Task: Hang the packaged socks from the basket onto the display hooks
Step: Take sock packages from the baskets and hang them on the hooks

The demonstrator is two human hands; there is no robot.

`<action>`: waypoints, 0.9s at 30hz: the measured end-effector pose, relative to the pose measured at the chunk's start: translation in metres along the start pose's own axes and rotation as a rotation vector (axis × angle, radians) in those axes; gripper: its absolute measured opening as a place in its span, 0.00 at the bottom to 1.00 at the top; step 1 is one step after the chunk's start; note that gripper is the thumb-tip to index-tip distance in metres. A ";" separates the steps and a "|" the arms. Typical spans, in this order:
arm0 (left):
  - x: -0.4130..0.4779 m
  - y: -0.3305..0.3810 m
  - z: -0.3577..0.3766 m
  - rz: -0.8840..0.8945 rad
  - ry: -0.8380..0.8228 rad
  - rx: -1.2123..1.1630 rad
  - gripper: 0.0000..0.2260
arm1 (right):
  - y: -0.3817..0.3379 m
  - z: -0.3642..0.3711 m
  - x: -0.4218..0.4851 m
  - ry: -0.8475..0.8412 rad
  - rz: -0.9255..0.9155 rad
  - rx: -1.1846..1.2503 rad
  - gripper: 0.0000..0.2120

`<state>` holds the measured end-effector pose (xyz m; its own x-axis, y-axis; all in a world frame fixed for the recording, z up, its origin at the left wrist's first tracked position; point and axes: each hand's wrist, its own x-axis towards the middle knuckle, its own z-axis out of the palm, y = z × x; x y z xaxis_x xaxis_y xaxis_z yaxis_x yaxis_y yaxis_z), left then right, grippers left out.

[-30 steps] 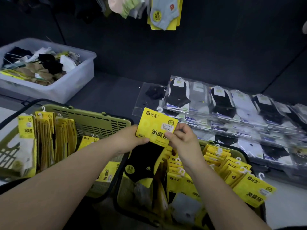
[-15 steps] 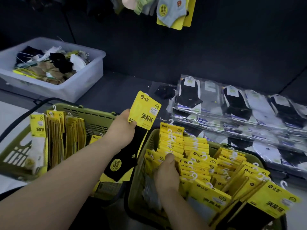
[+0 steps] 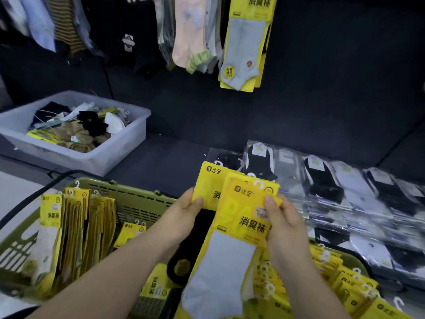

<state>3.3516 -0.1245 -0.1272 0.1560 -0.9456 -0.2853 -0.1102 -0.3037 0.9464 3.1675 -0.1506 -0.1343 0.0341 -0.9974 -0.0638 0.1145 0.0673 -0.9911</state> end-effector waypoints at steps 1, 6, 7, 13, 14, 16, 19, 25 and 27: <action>-0.001 0.002 0.001 -0.050 -0.020 -0.069 0.12 | 0.000 0.008 0.003 0.006 -0.029 -0.030 0.08; -0.005 -0.002 0.001 -0.004 -0.120 -0.044 0.23 | 0.018 0.041 0.010 0.076 -0.008 -0.013 0.10; -0.005 -0.004 0.000 0.002 -0.081 0.011 0.23 | 0.024 0.043 0.011 0.082 -0.006 -0.015 0.09; 0.007 -0.001 -0.023 0.061 0.308 0.116 0.12 | 0.089 0.014 0.000 -0.113 0.043 -0.743 0.15; 0.009 -0.001 -0.027 0.075 0.330 0.114 0.12 | 0.106 0.010 -0.005 -0.254 0.063 -1.022 0.20; 0.010 -0.002 -0.031 0.093 0.337 0.151 0.13 | 0.130 0.013 -0.018 -0.415 0.080 -1.395 0.28; 0.008 -0.003 -0.031 0.088 0.312 0.211 0.11 | 0.140 0.027 -0.029 -0.383 -0.035 -1.616 0.35; 0.006 -0.003 -0.031 0.084 0.250 0.254 0.11 | 0.154 0.019 -0.018 -0.271 -0.189 -1.763 0.39; 0.005 -0.003 -0.030 0.089 0.217 0.251 0.11 | 0.155 0.016 -0.018 -0.314 -0.145 -1.794 0.36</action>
<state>3.3821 -0.1248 -0.1269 0.3368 -0.9313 -0.1390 -0.3665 -0.2656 0.8917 3.2009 -0.1221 -0.2847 0.3100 -0.9365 -0.1640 -0.9410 -0.3268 0.0878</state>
